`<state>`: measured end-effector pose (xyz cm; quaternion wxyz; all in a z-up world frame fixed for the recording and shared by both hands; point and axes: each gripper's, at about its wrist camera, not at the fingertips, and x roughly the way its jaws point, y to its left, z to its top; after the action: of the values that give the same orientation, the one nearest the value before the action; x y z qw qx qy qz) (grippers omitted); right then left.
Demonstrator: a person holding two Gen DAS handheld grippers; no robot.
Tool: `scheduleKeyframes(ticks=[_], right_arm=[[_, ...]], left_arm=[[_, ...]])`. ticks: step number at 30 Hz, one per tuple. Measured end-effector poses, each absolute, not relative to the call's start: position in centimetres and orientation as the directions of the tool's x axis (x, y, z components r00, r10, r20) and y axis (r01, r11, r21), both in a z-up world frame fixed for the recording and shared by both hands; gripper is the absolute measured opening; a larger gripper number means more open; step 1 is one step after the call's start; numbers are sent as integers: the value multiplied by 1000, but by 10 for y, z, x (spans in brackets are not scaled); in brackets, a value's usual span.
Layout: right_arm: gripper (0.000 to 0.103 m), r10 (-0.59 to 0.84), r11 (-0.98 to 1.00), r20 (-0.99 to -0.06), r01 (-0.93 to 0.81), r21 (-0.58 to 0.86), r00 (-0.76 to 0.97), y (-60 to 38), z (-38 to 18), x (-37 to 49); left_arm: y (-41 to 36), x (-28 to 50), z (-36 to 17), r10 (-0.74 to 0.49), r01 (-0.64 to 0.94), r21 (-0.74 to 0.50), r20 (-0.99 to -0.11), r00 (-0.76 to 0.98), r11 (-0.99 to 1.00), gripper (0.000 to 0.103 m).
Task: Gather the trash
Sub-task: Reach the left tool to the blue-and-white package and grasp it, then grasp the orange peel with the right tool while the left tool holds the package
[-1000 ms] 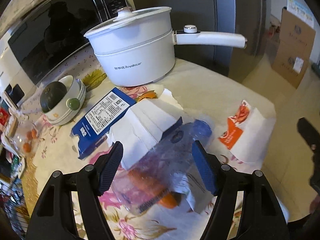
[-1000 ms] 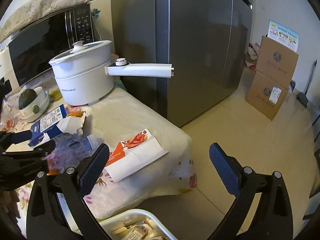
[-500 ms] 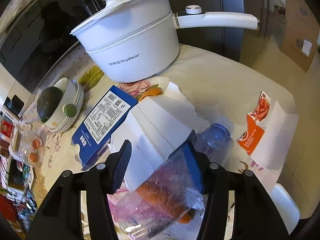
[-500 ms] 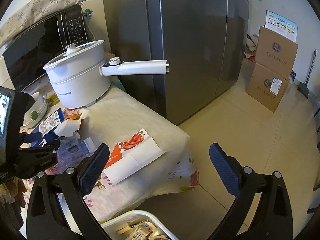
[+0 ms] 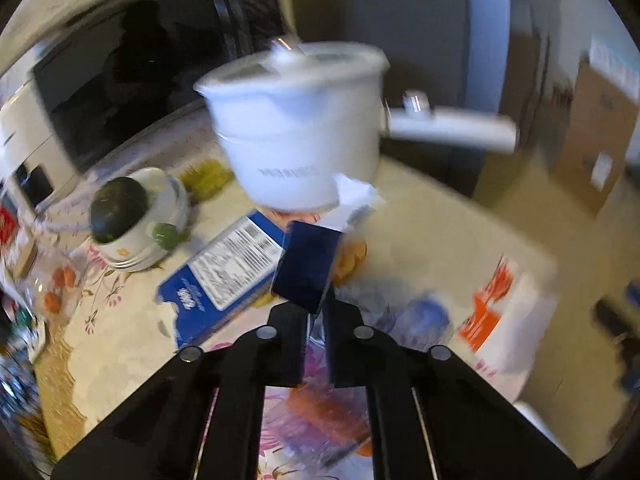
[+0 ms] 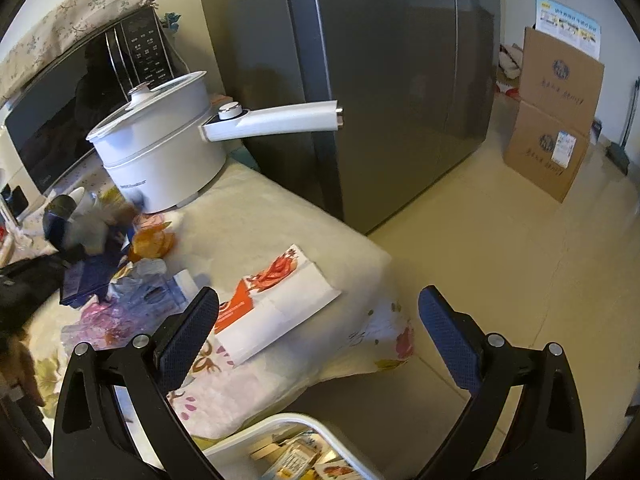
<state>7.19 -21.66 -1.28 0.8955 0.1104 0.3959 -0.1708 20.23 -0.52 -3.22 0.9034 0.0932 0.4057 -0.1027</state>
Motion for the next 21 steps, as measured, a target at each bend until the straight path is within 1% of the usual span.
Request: scheduleKeyframes(ticks=[1,5,10,12,14,16,18,19,20,21], right_arm=[[96,-202,920,-750,386,76,630,-216,-14,73],[96,-106,933,-772,330,140,627,-206,-19,79],[96,61,944,-789,222,245,612,-189,-20,101],[96,105,952,-796,170,253,596,-176,-18,122],[95,104,970,-806,121,212,582,-157,-16,148],[92,114,984,-827,53,171,551,-133,-16,173],[81,109,993,-850,-18,116,515,-107,-21,193],[78,93,996,-861,-53,77,500,-92,-26,203],[71,78,996,-869,-73,48,488,-83,-30,209],[67,54,996,-881,-91,13,471,-70,-38,219]], left_arm=[[6,197,-20,-140,241,36,-730,669,970,2],[45,166,16,-220,180,-129,-639,737,975,2],[90,120,35,-282,139,-289,-547,788,947,2],[109,102,37,-292,115,-346,-517,805,931,2],[125,83,35,-300,94,-398,-494,816,913,2],[135,74,37,-306,87,-421,-485,819,903,2],[144,72,41,-303,85,-428,-472,828,900,2],[148,73,42,-299,84,-429,-465,833,899,2],[152,71,41,-296,80,-430,-463,835,899,2],[155,70,40,-294,76,-433,-464,835,898,2]])
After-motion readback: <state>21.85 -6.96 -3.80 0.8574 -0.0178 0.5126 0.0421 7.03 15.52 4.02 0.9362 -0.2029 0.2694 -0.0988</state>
